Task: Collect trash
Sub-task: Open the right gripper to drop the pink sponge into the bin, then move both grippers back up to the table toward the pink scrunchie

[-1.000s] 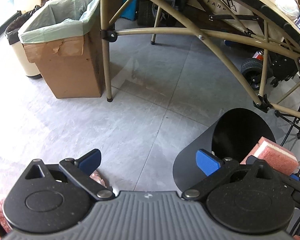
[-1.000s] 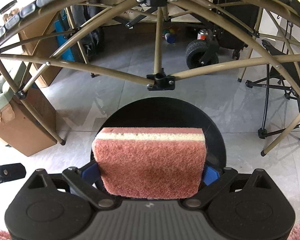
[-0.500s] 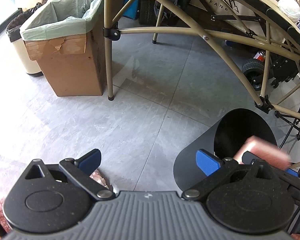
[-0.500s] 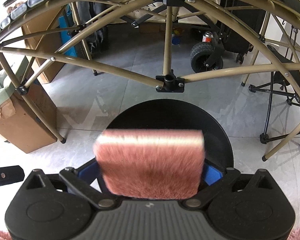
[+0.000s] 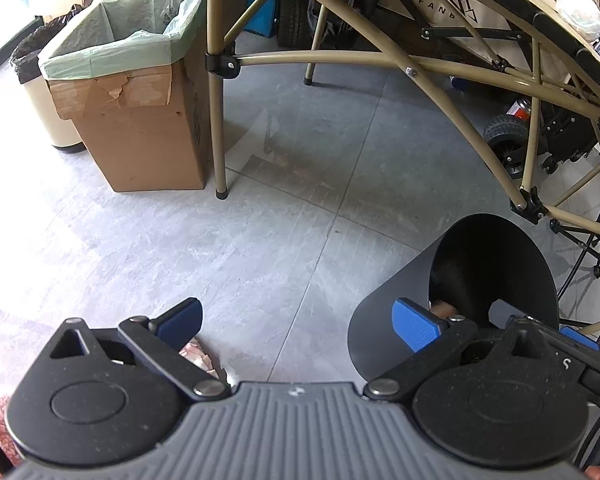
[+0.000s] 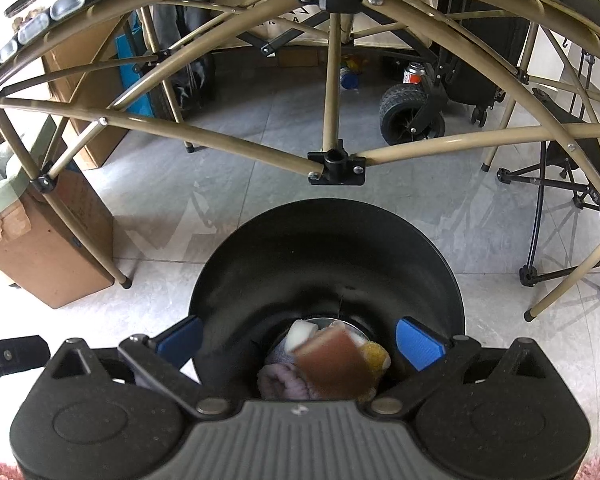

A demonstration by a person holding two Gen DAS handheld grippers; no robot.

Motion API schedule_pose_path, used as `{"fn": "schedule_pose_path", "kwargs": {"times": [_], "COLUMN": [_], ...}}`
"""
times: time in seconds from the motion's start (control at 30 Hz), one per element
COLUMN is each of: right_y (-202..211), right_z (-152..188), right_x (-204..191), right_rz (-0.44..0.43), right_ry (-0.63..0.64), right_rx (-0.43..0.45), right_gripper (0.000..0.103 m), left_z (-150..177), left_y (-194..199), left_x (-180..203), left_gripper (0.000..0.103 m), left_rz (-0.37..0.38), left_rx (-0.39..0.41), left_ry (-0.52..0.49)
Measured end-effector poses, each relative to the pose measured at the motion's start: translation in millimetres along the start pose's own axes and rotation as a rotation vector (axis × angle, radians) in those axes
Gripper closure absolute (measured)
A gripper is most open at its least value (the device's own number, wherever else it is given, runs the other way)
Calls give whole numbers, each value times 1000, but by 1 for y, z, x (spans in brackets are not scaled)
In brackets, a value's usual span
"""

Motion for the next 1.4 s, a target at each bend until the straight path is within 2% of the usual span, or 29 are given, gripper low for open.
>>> {"fn": "schedule_pose_path", "kwargs": {"times": [0.37,0.73,0.93,1.1,1.27,1.4], "right_y": [9,46,92,139,176,198], "right_z": [1,4,2,-5,-22,-40], "right_x": [4,9,19,36,64,86], "right_rz": [-8,-87,-136,-158,-111,-108], "right_ry": [-1,12,16,-12,-55,-105], "right_rx": [36,138,260,409,530,615], "right_gripper": [0,0,0,0,0,0], "left_z": [2,5,8,11,9,0], "left_y": [14,62,99,128,153,168], "left_x": [4,22,35,57,83,107], "left_gripper": [0,0,0,0,0,0], "left_rz": [30,78,88,107,121,137], "left_rx": [44,197,303,373,440,476], "left_ry": [-10,-54,-78,-128,-166,-185]}}
Point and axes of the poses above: each gripper's, at about its wrist camera, not at the fingertips, and y roughly against the way its jaws point, x to its right, z to its underside, the point moved 7 cm from there along -y, roughly the way its jaws point, and after that the axes turned 15 degrees about -x, right-handed, at the moved point
